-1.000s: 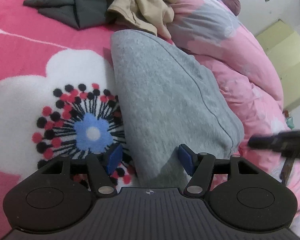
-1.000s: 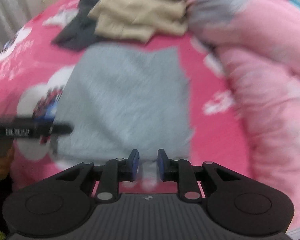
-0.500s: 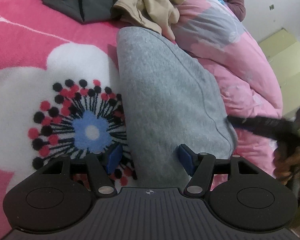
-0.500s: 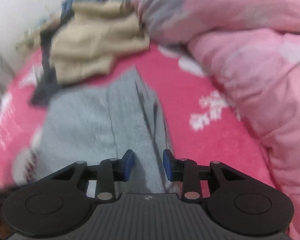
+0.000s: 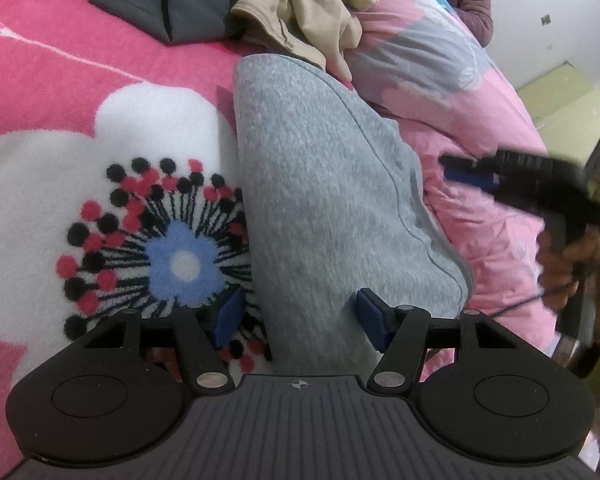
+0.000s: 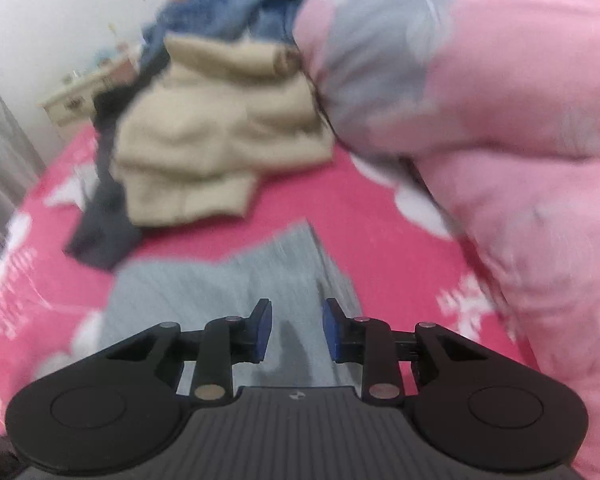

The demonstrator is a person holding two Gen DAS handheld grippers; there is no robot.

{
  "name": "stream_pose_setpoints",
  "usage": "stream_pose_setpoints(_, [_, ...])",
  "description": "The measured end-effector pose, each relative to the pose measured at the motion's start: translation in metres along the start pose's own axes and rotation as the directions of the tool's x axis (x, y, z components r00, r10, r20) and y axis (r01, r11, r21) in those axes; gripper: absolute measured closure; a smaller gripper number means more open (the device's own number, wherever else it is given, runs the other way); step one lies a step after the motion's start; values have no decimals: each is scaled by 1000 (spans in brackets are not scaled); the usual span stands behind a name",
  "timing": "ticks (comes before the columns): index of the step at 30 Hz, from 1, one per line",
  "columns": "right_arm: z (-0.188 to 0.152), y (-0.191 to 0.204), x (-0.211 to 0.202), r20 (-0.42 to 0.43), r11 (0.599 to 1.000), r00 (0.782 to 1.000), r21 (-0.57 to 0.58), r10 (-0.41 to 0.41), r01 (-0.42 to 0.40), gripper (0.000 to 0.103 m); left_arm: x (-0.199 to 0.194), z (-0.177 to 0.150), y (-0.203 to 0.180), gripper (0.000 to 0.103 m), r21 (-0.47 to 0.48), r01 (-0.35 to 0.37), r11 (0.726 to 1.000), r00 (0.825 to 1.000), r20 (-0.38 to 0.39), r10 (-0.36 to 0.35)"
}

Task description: Fold clothes

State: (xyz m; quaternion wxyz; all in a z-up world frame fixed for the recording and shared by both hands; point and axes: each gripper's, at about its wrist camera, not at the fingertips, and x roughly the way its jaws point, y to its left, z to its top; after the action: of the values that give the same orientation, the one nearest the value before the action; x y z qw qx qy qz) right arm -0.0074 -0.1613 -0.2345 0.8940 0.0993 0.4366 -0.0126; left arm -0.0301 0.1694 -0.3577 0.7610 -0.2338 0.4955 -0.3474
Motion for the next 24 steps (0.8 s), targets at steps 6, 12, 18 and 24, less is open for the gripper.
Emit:
stream_pose_setpoints(6, [4, 4, 92, -85, 998, 995, -25, -51, 49, 84, -3, -2, -2, 41, 12, -3, 1000, 1000, 0, 3])
stream_pose_setpoints(12, [22, 3, 41, -57, 997, 995, 11, -81, 82, 84, -3, -1, -4, 42, 16, -11, 1000, 1000, -2, 11])
stream_pose_setpoints(18, [-16, -9, 25, -176, 996, 984, 87, -7, 22, 84, -5, -1, -5, 42, 9, -21, 1000, 1000, -4, 21])
stream_pose_setpoints(24, [-53, -14, 22, -225, 995, 974, 94, -4, 26, 88, -4, -2, -11, 41, -7, -63, 998, 998, -18, 63])
